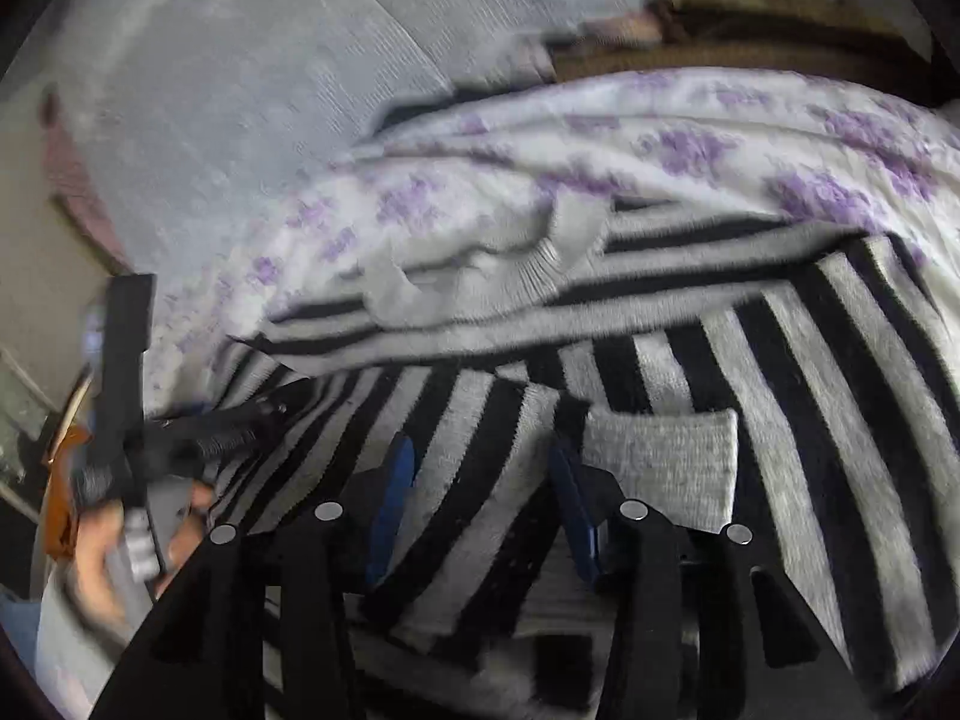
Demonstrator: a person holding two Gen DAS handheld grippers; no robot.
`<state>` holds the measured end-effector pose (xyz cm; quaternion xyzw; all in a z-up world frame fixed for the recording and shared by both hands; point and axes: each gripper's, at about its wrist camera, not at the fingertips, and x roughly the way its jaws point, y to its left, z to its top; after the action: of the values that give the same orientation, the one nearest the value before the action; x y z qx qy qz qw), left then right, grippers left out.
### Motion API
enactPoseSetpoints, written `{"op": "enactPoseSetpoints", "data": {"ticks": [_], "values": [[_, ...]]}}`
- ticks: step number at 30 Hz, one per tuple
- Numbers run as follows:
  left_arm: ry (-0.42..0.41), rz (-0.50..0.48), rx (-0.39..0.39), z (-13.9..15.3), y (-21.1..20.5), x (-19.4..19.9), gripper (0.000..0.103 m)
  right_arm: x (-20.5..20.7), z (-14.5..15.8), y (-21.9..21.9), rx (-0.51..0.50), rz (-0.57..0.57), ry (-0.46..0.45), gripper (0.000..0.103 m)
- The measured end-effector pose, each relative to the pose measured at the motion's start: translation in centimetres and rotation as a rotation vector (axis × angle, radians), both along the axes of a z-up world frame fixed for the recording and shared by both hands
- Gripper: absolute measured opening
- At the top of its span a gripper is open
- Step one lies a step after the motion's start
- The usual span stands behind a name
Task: Fold small clothes
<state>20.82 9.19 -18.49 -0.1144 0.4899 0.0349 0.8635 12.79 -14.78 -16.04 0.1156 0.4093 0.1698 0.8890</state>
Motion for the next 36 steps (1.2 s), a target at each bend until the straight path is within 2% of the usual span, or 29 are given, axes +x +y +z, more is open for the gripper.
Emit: {"op": "enactPoseSetpoints", "data": {"ticks": [1, 2, 4, 5, 7, 8, 9, 10, 12, 13, 15, 17, 19, 21, 23, 24, 26, 28, 30, 33, 36], "values": [[-0.022, 0.056, -0.073, 0.5, 1.8, -0.1, 0.098, -0.1, 0.1, 0.1, -0.003, -0.001, 0.001, 0.048], [-0.044, 0.101, -0.101, 0.9, 3.1, -0.4, 0.093, -0.2, 0.4, 0.3, -0.017, 0.003, -0.004, 0.048], [-0.054, 0.126, -0.146, 1.4, 4.2, -1.0, 0.084, -0.6, 0.6, 0.4, -0.029, 0.005, -0.026, 0.048], [-0.058, 0.137, -0.147, 2.1, 4.6, -1.3, 0.084, -1.3, 1.2, 0.1, -0.02, -0.01, -0.044, 0.048], [-0.089, 0.144, -0.08, 3.6, 4.7, -2.3, 0.084, -2.2, 2.5, -0.5, 0.001, -0.019, -0.094, 0.049], [-0.095, 0.136, -0.018, 4.2, 4.4, -2.8, 0.085, -2.6, 3.3, -0.7, 0.003, -0.017, -0.12, 0.05], [-0.086, 0.116, 0.02, 4.5, 4.1, -3.0, 0.085, -2.6, 3.5, -0.6, -0.006, -0.016, -0.12, 0.055], [-0.058, 0.084, 0.066, 4.3, 3.7, -3.1, 0.085, -2.3, 3.3, -0.5, -0.022, -0.013, -0.098, 0.059], [-0.009, 0.095, 0.137, 2.6, 3.5, -2.7, 0.094, -0.8, 1.0, -0.3, -0.068, -0.009, 0.002, 0.06], [0.001, 0.102, 0.148, 1.7, 3.6, -2.5, 0.099, -0.5, 0.1, -0.4, -0.073, -0.001, 0.006, 0.06], [-0.017, 0.117, 0.165, 1.9, 3.5, -3.1, 0.099, -0.8, 0.9, -0.5, -0.077, -0.001, -0.008, 0.059], [-0.041, 0.123, 0.146, 3.7, 3.2, -5.0, 0.09, -2.3, 2.4, -1.2, -0.05, -0.031, -0.048, 0.059], [-0.078, 0.067, 0.093, 5.1, 2.5, -7.5, 0.09, -3.8, 3.2, -1.2, -0.045, -0.012, -0.07, 0.059], [-0.094, 0.008, 0.109, 5.5, 1.4, -9.8, 0.09, -5.1, 3.4, -1.2, -0.051, 0.018, -0.08, 0.061], [-0.071, -0.06, 0.123, 4.3, -0.2, -11.6, 0.09, -5.9, 2.1, -0.9, -0.091, 0.05, -0.043, 0.064], [-0.017, -0.078, 0.16, 2.6, -0.9, -11.9, 0.092, -5.9, 1.4, -0.6, -0.109, 0.058, -0.021, 0.065], [-0.013, -0.056, 0.171, 1.3, -1.0, -12.1, 0.098, -6.2, 0.5, -0.1, -0.147, 0.068, -0.029, 0.065], [-0.004, -0.008, 0.125, 2.5, -0.3, -12.9, 0.095, -6.8, 1.2, 0.1, -0.164, 0.052, -0.039, 0.064], [-0.062, -0.007, 0.096, 4.0, -0.6, -14.3, 0.094, -8.1, 2.2, -0.2, -0.137, 0.026, -0.074, 0.064], [-0.142, -0.053, 0.117, 6.3, -2.6, -15.3, 0.095, -8.0, 4.0, 1.2, -0.124, 0.059, -0.118, 0.065], [-0.113, -0.085, 0.173, 6.1, -5.2, -13.4, 0.095, -6.0, 3.3, 3.2, -0.163, 0.084, -0.07, 0.067]]}}
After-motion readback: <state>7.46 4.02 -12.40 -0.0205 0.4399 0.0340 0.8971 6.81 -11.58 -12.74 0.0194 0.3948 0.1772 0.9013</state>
